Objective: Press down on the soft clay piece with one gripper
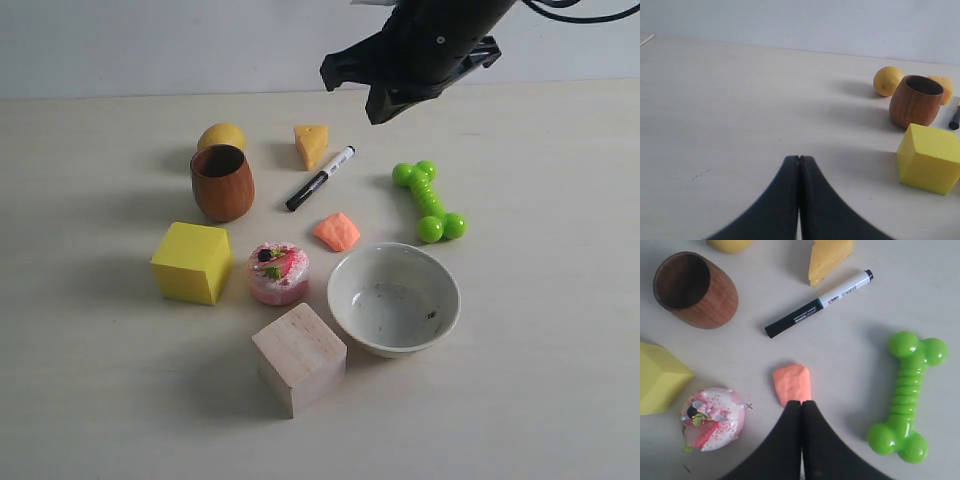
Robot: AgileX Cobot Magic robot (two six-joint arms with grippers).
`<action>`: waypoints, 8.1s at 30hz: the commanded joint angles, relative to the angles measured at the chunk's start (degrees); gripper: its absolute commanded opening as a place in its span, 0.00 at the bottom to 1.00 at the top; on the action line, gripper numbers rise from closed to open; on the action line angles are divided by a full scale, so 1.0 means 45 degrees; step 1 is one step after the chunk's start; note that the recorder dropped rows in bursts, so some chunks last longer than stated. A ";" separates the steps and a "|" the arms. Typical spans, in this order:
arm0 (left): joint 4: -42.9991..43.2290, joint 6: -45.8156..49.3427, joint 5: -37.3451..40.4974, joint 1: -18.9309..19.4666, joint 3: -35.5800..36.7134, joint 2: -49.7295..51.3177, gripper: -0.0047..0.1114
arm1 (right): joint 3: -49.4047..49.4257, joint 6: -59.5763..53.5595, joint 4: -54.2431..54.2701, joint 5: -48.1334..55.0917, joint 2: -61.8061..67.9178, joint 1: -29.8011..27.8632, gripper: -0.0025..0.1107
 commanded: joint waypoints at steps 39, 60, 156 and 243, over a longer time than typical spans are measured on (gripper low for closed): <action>-0.0047 -0.0026 -0.0093 -0.0096 -0.0029 -0.0072 0.04 | -0.4485 -0.0204 -0.1505 0.3282 0.5535 0.1261 0.02; -0.0047 -0.0026 -0.0093 -0.0096 -0.0029 -0.0072 0.04 | -0.4485 -0.0204 -0.1505 0.2909 0.6499 0.1261 0.02; -0.0047 -0.0026 -0.0093 -0.0096 -0.0029 -0.0072 0.04 | -0.4485 -0.0097 -0.1678 0.2118 0.7011 0.1261 0.30; -0.0047 -0.0026 -0.0093 -0.0096 -0.0029 -0.0072 0.04 | 1.0307 0.2063 -0.4076 -0.4707 -1.5020 -0.6261 0.02</action>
